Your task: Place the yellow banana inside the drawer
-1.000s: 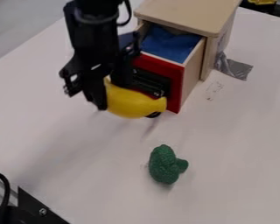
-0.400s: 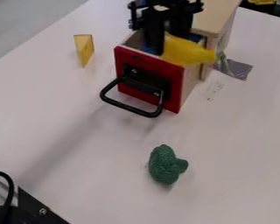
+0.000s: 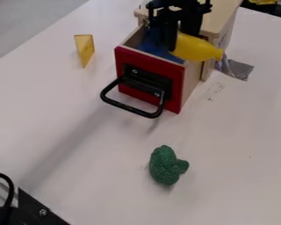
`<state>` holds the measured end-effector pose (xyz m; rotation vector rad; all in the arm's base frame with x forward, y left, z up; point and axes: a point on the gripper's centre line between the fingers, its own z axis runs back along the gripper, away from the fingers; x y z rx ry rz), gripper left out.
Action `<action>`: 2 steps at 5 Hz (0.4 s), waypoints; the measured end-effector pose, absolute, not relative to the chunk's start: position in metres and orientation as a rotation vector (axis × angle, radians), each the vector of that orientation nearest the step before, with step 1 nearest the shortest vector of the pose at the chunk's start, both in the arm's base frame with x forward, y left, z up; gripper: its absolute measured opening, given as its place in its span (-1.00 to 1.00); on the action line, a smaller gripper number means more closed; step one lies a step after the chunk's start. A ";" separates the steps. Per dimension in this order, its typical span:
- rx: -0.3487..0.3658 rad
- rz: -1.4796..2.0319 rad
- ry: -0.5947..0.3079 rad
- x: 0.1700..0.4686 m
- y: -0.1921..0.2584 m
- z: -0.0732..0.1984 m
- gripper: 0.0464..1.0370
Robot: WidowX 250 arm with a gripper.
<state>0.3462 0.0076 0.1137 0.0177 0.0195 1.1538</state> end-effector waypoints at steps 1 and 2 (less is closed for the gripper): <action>0.022 1.190 -0.013 0.359 0.022 0.116 -0.07; 0.020 1.215 -0.031 0.369 0.032 0.119 -0.07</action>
